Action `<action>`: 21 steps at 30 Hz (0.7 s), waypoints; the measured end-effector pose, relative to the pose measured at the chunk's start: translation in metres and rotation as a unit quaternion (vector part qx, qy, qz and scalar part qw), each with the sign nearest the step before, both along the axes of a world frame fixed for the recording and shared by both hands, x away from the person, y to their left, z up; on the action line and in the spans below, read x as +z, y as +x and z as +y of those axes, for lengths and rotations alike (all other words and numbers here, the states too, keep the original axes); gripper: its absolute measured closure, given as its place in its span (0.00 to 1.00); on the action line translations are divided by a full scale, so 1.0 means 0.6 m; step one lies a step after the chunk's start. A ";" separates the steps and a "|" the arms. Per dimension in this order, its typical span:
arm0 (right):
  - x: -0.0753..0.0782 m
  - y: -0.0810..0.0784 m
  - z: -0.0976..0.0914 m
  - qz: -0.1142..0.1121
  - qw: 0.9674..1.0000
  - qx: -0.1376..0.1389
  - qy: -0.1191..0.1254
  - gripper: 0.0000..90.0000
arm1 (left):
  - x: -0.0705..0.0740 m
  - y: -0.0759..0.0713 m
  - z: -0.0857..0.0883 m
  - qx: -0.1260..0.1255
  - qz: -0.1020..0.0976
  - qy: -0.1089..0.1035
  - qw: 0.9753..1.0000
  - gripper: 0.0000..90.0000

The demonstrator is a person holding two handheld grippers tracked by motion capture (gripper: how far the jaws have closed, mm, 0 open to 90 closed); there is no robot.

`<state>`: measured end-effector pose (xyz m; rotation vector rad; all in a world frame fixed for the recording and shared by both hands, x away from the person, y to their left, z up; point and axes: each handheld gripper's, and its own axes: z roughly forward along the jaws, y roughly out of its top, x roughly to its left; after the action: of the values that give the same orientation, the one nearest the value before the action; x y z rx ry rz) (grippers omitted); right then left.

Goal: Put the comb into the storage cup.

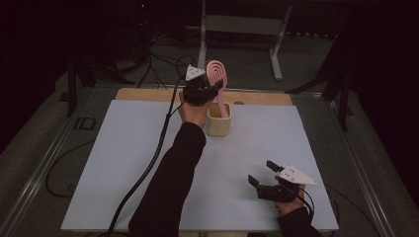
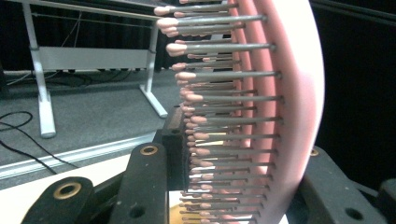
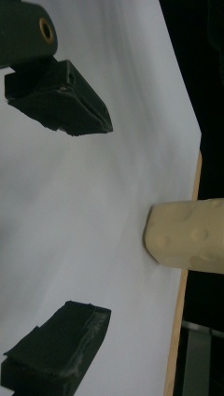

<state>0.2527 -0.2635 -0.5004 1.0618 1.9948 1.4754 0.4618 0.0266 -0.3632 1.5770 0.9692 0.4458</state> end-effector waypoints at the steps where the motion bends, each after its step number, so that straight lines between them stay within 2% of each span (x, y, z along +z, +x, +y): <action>1: 0.000 0.000 0.000 0.000 1.000 0.000 0.000 0.11 | -0.001 0.000 -0.001 0.000 0.000 0.000 1.000 0.71; 21: 0.000 0.000 0.000 0.000 1.000 0.000 0.000 0.11 | -0.017 0.002 -0.005 -0.001 0.011 -0.001 1.000 0.71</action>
<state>0.2529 -0.2636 -0.5005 1.0622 1.9959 1.4742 0.4630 0.0236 -0.3733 1.5841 0.9834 0.4267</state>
